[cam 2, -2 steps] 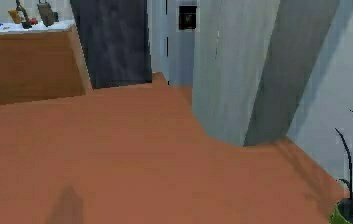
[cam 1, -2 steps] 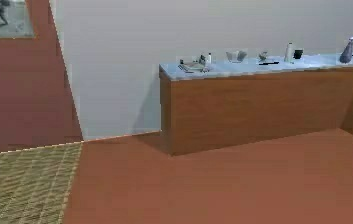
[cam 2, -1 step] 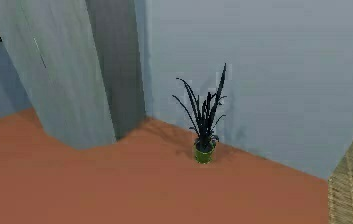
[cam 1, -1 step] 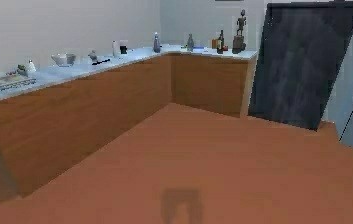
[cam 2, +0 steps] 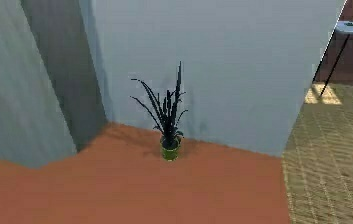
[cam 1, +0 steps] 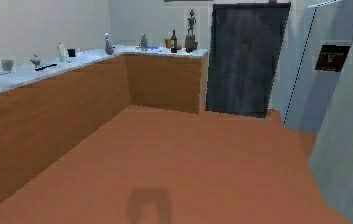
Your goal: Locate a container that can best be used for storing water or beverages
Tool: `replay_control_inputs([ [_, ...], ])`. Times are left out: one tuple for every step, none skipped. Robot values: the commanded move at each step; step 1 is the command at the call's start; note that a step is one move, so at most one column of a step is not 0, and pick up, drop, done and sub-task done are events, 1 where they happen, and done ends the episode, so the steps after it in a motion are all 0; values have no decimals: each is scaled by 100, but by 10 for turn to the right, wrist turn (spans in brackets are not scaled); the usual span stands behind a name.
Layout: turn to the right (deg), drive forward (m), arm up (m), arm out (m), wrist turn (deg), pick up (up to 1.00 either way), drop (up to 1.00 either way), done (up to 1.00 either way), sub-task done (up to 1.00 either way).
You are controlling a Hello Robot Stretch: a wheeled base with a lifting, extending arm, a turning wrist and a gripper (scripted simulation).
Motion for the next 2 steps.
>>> replay_control_inputs([
  [0,100,0,0,0,0,0,0,0],
  [0,100,0,0,0,0,0,0,0],
])
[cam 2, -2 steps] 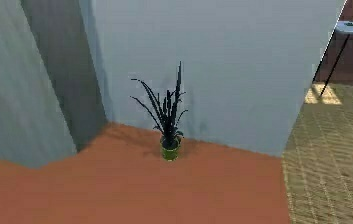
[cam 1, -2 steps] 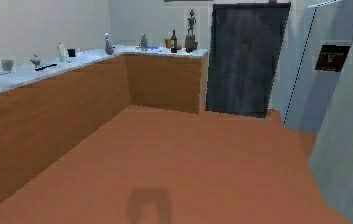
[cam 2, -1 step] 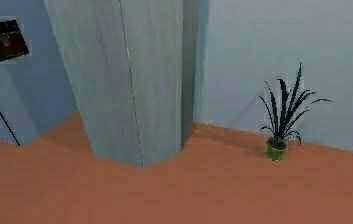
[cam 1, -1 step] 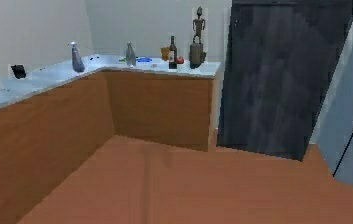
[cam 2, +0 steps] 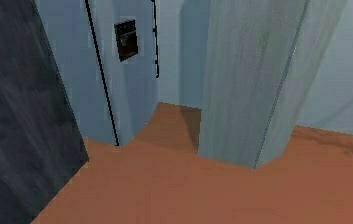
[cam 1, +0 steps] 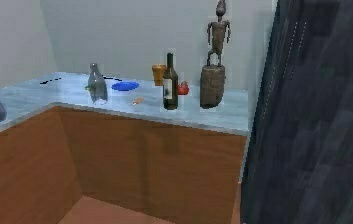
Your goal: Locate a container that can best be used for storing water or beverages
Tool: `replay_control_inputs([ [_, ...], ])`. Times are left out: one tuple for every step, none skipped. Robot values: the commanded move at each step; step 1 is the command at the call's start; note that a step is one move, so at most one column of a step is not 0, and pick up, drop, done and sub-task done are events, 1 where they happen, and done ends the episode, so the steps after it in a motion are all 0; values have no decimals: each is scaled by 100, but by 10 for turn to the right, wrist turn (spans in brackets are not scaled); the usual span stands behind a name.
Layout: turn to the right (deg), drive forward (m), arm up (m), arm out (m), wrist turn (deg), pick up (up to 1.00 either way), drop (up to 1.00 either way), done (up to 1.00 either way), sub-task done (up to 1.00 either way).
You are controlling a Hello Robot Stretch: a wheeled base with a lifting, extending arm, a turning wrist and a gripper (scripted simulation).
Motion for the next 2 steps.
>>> replay_control_inputs([
  [30,0,0,0,0,0,0,0,0],
  [0,50,0,0,0,0,0,0,0],
])
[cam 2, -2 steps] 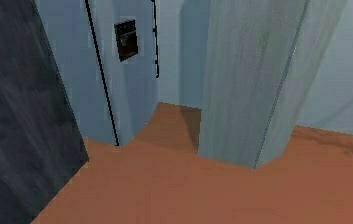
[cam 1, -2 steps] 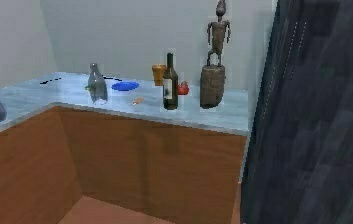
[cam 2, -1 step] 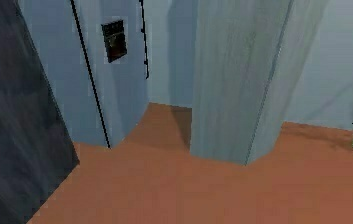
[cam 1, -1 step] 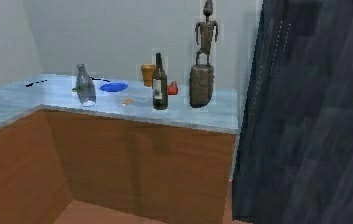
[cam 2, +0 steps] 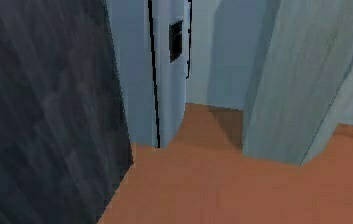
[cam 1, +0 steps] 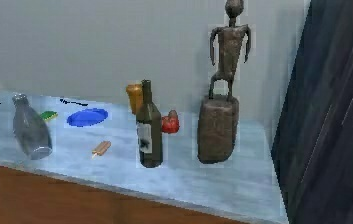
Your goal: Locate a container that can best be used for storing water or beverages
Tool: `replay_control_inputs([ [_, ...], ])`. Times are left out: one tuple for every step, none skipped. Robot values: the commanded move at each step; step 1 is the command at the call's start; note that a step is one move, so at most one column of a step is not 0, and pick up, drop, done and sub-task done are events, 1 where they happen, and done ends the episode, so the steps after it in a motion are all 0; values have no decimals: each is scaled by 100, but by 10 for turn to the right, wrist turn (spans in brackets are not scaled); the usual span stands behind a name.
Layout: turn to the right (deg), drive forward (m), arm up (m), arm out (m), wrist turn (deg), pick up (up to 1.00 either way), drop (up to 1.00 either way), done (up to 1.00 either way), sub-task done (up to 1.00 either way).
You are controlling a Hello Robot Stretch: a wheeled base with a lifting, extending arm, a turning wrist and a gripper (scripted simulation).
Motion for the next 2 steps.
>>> replay_control_inputs([
  [-360,0,0,0,0,0,0,0,0],
  [0,0,0,0,0,0,0,100,0],
])
